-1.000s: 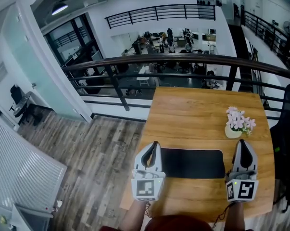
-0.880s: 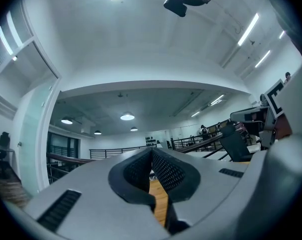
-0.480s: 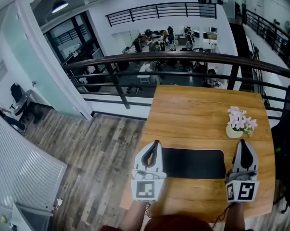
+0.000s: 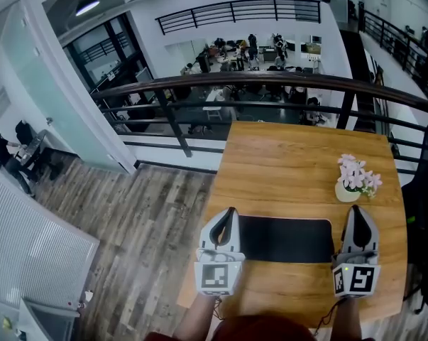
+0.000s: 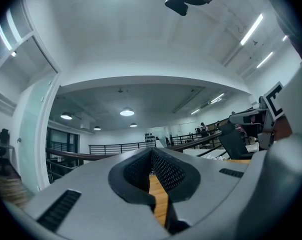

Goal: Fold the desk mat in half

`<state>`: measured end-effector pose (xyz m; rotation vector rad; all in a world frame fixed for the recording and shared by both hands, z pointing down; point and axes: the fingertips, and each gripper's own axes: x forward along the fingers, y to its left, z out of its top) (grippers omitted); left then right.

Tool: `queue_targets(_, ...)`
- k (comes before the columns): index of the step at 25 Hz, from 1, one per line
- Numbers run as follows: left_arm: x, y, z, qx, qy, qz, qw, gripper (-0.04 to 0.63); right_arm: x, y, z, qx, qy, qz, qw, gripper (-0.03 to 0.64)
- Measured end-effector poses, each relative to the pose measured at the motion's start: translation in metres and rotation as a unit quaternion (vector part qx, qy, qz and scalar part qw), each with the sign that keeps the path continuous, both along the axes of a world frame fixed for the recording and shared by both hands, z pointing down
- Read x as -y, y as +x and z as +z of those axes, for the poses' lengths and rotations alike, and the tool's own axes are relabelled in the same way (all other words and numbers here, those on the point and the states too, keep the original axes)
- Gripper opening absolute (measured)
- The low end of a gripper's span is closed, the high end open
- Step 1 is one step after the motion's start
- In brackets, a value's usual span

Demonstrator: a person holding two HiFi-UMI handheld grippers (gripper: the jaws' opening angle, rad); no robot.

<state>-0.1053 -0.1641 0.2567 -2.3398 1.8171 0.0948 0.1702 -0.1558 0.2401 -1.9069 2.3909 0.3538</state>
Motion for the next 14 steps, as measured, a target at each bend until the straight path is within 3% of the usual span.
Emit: queue_targets(14, 0.0056, -0.0033, -0.0024, 0.0, 0.007, 0.0, 1.0, 0.02, 0.0067, -0.0015, 0.01, 0.002, -0.011, 0.001, 1.0, 0.009)
